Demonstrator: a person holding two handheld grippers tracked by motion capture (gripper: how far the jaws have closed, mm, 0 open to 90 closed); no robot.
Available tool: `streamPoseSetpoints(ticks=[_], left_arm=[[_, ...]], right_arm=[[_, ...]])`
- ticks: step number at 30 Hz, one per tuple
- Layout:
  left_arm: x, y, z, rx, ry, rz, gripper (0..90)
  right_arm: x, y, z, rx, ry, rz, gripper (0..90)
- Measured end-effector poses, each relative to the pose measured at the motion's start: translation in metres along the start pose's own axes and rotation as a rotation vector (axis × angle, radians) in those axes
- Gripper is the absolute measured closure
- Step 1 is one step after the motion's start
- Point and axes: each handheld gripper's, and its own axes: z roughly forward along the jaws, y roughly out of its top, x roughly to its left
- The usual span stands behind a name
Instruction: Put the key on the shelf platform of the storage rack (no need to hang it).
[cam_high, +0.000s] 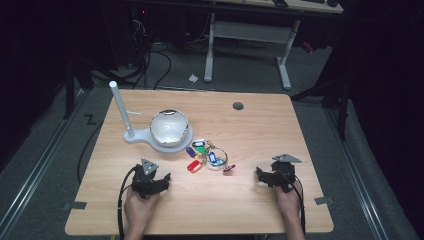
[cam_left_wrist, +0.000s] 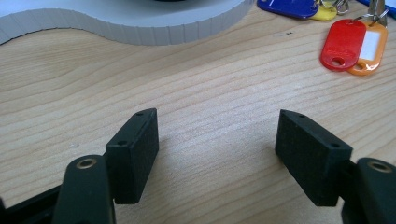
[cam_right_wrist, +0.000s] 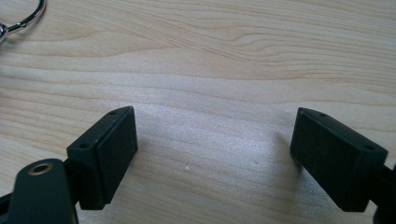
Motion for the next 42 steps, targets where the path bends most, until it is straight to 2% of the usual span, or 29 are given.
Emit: streamPoseSetpoints(ticks=[21,26,42], left_arm=[[-0.0003,0.0002,0.0003,0.0,-0.004,-0.006,29.3],[-0.0007,0.0008,0.0011,0.009,-0.019,0.009,24.8],[-0.0004,0.002,0.0005,0.019,-0.024,0.015,25.5]], right_arm=[[0.0,0.0,0.0,0.0,0.0,0.0,14.9],[0.0,0.0001,0.0,0.0,0.0,0.0,14.8],[0.0,0.0001,0.0,0.0,0.0,0.0,14.9]])
